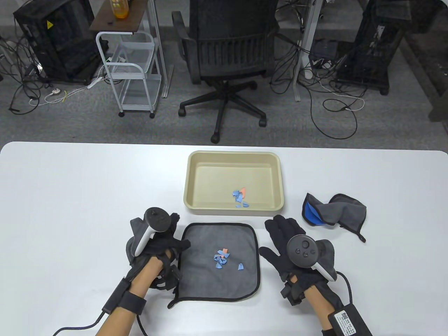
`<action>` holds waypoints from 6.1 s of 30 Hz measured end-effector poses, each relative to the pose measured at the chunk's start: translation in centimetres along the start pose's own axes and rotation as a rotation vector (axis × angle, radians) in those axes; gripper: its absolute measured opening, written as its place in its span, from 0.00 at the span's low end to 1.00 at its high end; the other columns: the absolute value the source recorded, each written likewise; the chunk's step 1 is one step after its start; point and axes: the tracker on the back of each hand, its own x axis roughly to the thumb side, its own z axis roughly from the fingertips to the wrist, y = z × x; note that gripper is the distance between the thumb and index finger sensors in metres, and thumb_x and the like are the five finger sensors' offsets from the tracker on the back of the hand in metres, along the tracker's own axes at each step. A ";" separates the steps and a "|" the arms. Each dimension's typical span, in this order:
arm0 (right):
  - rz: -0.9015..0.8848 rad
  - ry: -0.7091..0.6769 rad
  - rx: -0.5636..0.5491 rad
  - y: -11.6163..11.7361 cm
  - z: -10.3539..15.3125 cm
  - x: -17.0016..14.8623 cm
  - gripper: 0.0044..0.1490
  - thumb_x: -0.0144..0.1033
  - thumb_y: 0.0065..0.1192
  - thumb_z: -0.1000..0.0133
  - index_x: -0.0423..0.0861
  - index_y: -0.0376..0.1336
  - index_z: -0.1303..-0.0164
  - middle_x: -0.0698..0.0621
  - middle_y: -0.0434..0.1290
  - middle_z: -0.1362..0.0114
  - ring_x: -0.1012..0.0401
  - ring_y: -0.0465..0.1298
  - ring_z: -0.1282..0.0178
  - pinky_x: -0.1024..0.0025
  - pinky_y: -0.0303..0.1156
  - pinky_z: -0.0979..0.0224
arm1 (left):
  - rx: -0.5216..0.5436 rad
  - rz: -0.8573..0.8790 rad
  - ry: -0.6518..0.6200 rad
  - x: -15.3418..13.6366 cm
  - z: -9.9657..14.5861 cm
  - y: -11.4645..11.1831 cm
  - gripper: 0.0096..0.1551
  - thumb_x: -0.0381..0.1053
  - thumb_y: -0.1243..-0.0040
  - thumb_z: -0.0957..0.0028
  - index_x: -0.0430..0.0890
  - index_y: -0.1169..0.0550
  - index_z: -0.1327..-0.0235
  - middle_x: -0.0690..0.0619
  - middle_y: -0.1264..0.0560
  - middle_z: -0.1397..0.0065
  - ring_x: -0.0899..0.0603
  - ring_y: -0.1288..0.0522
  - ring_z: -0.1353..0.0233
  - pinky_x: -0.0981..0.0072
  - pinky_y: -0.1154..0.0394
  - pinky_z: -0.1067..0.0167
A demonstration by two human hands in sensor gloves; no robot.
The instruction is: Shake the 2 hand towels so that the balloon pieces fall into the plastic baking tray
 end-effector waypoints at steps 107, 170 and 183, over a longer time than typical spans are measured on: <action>-0.184 0.489 0.178 -8.2 -13.8 6.2 0.25 0.45 0.72 0.54 0.53 0.66 0.48 0.49 0.71 0.29 0.72 0.86 0.64 0.81 0.86 0.63 | -0.158 0.054 -0.027 17.7 0.7 9.7 0.20 0.57 0.40 0.58 0.64 0.28 0.52 0.59 0.13 0.65 0.48 0.04 0.70 0.60 0.09 0.75; -0.172 0.266 -0.481 -1.6 -16.0 0.9 0.23 0.44 0.79 0.60 0.63 0.69 0.56 0.60 0.74 0.31 0.75 0.86 0.45 0.80 0.87 0.41 | 0.301 0.469 -0.381 17.5 -7.3 6.6 0.21 0.46 0.34 0.62 0.66 0.27 0.58 0.64 0.20 0.45 0.46 0.14 0.37 0.57 0.15 0.44; -0.276 0.337 -0.256 -3.0 -12.8 -1.2 0.46 0.52 0.70 0.56 0.52 0.55 0.29 0.47 0.54 0.16 0.49 0.66 0.22 0.52 0.70 0.27 | 0.325 0.533 -0.462 21.1 -3.6 11.7 0.21 0.46 0.34 0.61 0.65 0.28 0.57 0.63 0.20 0.44 0.46 0.15 0.36 0.56 0.16 0.43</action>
